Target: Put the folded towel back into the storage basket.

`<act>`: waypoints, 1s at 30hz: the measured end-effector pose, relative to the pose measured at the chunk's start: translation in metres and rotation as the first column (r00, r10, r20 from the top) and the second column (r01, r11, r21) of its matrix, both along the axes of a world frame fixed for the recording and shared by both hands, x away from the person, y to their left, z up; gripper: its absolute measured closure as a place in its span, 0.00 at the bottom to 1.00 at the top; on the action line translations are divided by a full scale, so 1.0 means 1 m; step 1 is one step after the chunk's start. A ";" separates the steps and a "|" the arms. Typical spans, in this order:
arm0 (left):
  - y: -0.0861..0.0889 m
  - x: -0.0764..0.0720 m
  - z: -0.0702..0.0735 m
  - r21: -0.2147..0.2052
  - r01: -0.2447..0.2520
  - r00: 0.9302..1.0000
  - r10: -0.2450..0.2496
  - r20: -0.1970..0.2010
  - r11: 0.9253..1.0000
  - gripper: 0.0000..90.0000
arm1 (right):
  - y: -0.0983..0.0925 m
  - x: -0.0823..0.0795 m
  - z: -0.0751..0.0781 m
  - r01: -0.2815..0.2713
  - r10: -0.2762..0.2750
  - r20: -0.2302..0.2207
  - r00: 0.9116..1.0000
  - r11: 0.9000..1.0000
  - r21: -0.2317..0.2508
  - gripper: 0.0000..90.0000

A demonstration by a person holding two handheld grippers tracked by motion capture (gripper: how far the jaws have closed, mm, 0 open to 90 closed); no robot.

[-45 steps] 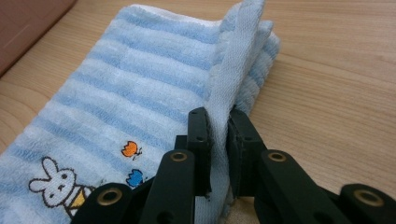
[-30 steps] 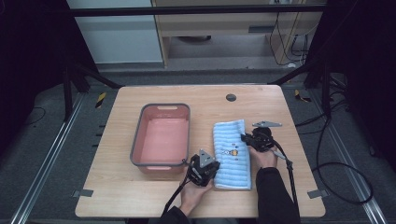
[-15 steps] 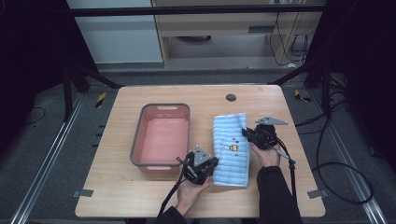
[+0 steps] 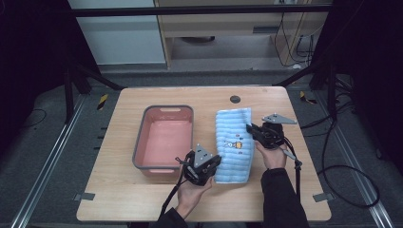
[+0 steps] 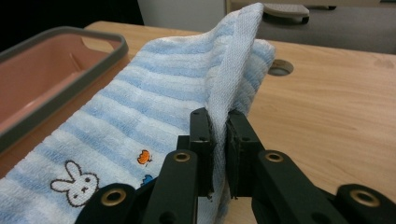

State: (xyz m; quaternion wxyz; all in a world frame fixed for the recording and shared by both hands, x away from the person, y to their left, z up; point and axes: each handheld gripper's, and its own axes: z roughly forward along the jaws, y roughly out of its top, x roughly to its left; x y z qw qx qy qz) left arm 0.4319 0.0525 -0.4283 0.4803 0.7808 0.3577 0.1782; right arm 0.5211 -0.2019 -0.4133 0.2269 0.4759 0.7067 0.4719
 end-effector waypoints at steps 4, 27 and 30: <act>0.001 -0.001 0.007 -0.011 0.002 1.000 -0.002 0.012 1.000 0.97 | 0.002 -0.002 0.010 0.002 -0.003 0.022 1.000 1.000 0.008 0.92; 0.016 -0.007 0.043 -0.040 -0.009 0.996 0.013 0.090 0.999 0.97 | 0.019 -0.009 0.057 -0.001 0.002 0.111 0.994 1.000 -0.015 0.92; 0.020 -0.007 0.048 -0.043 -0.014 0.995 0.018 0.096 0.999 0.97 | 0.024 -0.008 0.062 -0.003 0.004 0.120 0.993 1.000 -0.012 0.92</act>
